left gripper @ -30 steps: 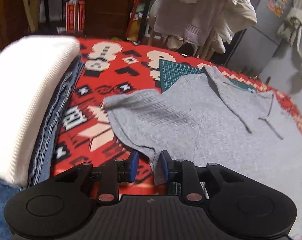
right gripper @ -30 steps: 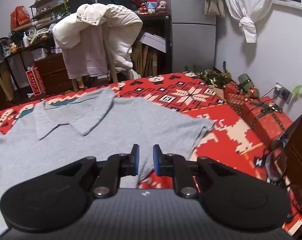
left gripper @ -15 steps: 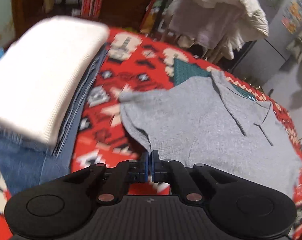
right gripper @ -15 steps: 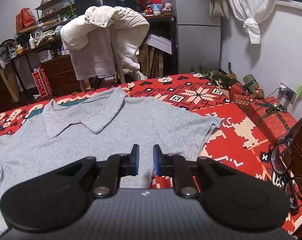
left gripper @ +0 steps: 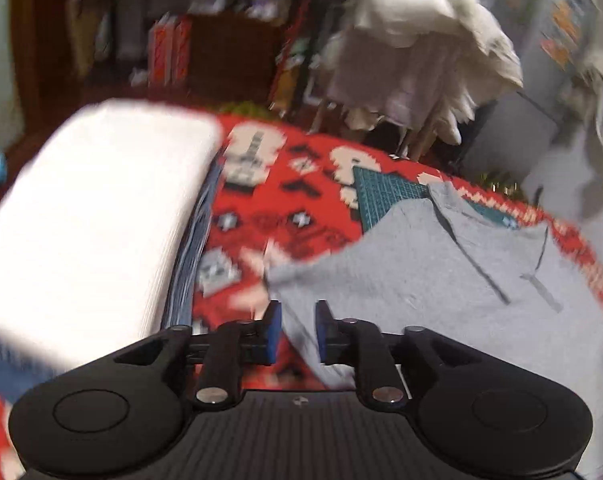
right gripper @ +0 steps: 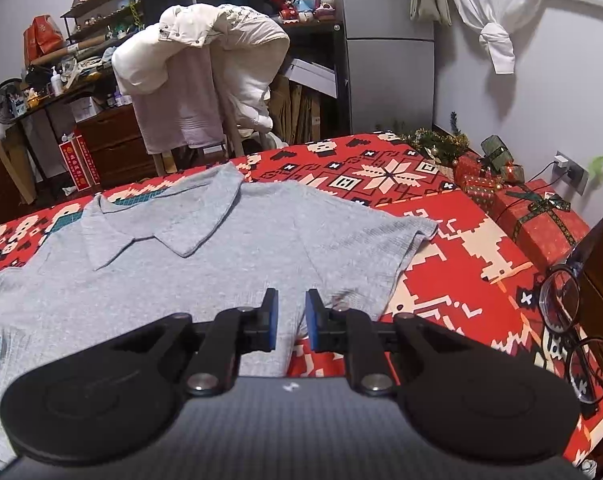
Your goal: Fold clothes
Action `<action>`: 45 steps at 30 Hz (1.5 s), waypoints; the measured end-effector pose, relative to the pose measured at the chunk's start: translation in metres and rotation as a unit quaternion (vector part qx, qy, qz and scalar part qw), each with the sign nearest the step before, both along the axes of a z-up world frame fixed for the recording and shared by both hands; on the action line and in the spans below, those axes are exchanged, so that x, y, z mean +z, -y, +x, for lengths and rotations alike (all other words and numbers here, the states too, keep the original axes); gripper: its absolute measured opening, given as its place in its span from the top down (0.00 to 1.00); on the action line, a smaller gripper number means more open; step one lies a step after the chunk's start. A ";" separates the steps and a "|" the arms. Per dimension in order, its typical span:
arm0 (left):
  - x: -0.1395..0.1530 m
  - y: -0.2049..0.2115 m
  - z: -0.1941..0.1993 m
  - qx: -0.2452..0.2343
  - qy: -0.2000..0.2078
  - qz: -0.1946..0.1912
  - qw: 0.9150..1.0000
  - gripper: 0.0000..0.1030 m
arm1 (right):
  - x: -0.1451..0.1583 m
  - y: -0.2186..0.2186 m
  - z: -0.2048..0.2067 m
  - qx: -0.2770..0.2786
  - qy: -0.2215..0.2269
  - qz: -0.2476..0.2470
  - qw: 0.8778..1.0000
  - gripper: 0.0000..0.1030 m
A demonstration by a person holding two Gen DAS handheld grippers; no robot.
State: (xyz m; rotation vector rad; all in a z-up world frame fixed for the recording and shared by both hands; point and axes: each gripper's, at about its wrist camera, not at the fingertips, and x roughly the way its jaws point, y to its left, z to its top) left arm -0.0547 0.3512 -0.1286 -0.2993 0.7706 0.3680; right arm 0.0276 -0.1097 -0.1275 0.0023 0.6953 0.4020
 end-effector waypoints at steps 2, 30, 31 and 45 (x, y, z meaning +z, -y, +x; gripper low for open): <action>-0.005 0.002 0.013 -0.014 -0.011 0.052 0.999 0.80 | -0.001 0.000 0.001 0.001 -0.002 0.001 1.000 0.85; -0.023 -0.016 0.043 0.041 -0.106 0.128 0.985 0.98 | -0.009 -0.001 0.017 -0.001 -0.011 -0.002 1.000 0.77; -0.021 -0.018 0.041 0.041 -0.101 0.116 0.987 0.97 | -0.009 -0.001 0.016 0.002 -0.009 -0.003 1.000 0.76; 0.026 0.007 0.051 -0.021 -0.028 0.105 0.994 0.81 | 0.013 -0.009 0.069 0.056 0.044 -0.033 0.997 0.74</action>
